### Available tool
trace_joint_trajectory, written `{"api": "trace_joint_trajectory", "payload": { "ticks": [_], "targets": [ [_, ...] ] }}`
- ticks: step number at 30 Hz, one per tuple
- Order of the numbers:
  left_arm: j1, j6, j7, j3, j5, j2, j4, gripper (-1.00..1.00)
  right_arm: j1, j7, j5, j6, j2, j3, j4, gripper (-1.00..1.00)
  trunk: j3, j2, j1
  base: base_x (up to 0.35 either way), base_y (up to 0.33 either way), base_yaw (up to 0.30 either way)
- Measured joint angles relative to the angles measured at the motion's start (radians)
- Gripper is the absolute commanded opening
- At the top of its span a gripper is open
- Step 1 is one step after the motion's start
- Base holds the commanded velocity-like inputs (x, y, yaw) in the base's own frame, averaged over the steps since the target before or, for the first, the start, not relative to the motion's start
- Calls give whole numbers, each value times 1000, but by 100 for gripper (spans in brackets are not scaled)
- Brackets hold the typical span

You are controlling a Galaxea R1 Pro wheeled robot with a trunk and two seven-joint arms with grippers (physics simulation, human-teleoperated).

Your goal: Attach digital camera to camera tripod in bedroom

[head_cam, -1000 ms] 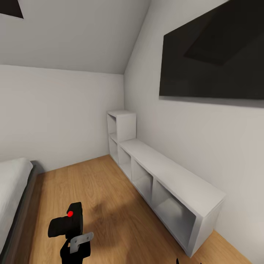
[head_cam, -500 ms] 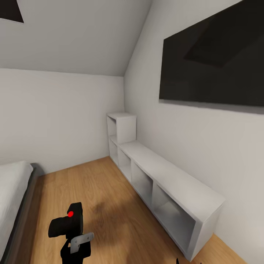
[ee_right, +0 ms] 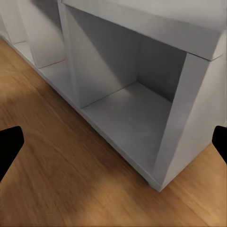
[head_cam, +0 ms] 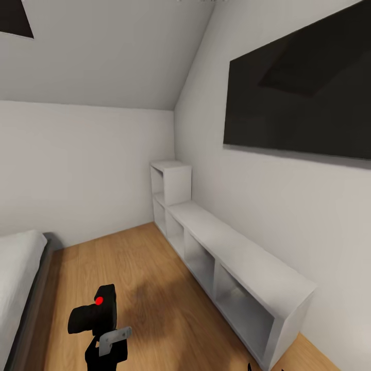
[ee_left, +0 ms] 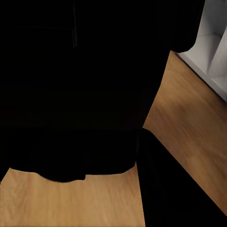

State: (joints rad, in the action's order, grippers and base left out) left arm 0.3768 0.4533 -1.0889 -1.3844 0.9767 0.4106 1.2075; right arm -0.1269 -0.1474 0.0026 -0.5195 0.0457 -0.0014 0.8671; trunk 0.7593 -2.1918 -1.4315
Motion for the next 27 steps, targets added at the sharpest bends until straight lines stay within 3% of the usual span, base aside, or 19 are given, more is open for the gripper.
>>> {"api": "trace_joint_trajectory", "payload": {
  "ticks": [21, 27],
  "targets": [
    [0, 0, 0, 0, 0, -2, -21, -100, 0, 0, 0, 0, 0, 0, -6, 100, -66, 147, 81, 0, 0, 0],
    [0, 0, 0, 0, 1, -24, -68, -100, 0, 0, 0, 0, 1, 0, -7, 100, -85, 189, 104, 0, 0, 0]
  ]
}}
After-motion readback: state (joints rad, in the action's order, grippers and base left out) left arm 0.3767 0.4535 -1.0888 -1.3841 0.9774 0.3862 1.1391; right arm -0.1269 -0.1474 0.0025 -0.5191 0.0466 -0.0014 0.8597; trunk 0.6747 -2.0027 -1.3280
